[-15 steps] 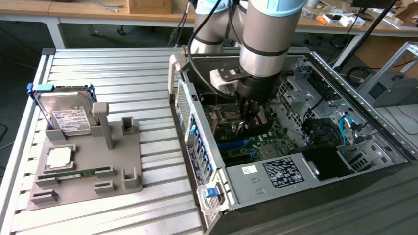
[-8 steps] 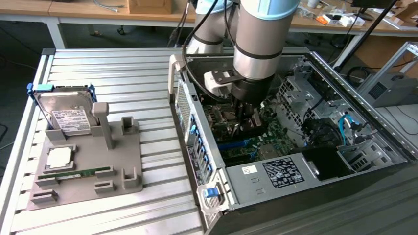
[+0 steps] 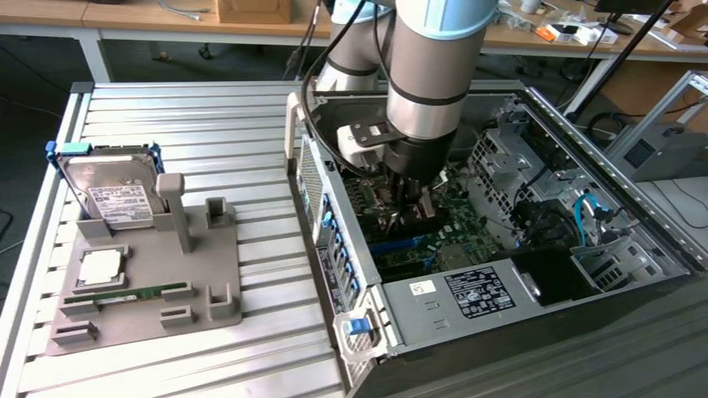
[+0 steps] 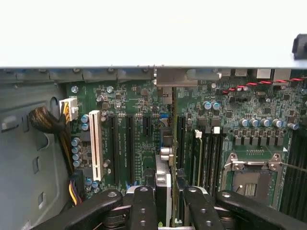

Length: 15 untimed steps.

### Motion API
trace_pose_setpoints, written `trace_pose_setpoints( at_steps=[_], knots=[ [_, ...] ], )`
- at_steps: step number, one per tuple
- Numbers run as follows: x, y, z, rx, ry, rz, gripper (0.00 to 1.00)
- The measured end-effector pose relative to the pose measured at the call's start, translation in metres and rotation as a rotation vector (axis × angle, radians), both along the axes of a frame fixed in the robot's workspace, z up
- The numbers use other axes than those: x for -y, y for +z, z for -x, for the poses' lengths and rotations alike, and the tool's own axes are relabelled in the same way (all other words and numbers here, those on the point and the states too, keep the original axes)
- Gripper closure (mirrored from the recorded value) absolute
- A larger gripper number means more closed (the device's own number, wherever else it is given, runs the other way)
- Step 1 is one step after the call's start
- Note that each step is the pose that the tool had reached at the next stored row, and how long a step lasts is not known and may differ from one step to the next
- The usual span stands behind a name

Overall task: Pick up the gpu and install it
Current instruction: 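Insert the gpu into the slot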

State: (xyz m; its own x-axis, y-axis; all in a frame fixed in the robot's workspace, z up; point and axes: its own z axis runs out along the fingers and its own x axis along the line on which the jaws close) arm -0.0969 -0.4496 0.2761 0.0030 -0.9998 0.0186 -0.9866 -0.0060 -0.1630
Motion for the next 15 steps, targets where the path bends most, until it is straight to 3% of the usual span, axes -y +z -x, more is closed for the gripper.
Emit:
trace_pose_setpoints(
  at_steps=[15],
  knots=[
    [0.0000, -0.0063, 0.0012, -0.0001, 0.000, 0.0000, 0.73]
  ],
)
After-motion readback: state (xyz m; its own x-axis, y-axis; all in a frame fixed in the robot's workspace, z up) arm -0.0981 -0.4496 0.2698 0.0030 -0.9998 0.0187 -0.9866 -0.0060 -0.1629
